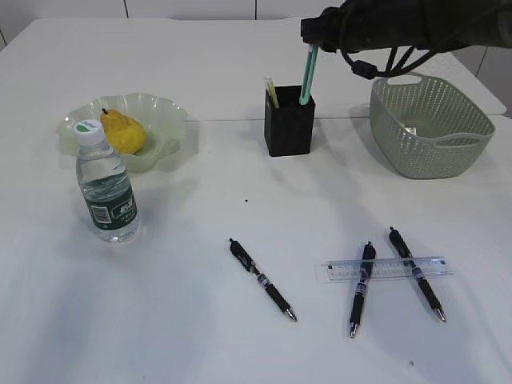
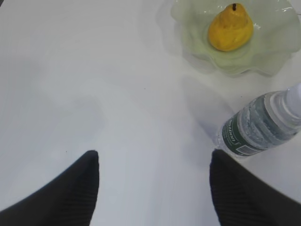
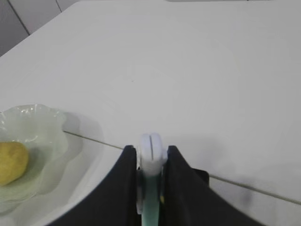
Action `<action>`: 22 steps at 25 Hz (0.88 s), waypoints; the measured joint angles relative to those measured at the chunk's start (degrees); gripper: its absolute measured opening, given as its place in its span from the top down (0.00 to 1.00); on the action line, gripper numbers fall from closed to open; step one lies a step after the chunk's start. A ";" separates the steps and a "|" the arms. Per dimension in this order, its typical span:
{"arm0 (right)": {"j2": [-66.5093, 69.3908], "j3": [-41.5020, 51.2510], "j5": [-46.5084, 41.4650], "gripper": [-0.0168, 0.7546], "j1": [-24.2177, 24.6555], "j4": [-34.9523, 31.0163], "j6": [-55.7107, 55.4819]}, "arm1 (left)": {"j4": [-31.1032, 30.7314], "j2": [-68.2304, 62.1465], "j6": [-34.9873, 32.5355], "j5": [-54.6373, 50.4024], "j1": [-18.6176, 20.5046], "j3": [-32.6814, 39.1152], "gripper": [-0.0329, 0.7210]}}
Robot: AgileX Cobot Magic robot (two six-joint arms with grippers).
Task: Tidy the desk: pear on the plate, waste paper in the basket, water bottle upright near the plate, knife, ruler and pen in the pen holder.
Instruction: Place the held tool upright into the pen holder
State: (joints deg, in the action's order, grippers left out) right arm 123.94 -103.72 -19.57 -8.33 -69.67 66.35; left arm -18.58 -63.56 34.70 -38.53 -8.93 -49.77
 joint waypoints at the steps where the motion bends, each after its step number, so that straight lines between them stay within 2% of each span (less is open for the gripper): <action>1: 0.67 -0.71 0.67 0.83 0.00 -0.11 0.80 | -0.15 0.00 0.00 0.00 0.00 0.00 0.27; 13: 7.70 -9.80 4.07 0.83 0.00 -1.98 3.05 | -1.25 0.00 0.00 0.00 0.00 0.00 0.27; 22: 12.43 -10.77 4.40 0.83 -0.21 -7.13 6.98 | -1.60 0.00 0.00 0.00 0.00 0.00 0.27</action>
State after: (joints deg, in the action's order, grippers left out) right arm 136.36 -114.49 -15.17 -8.54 -76.79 73.33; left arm -20.18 -63.56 34.70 -38.53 -8.93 -49.77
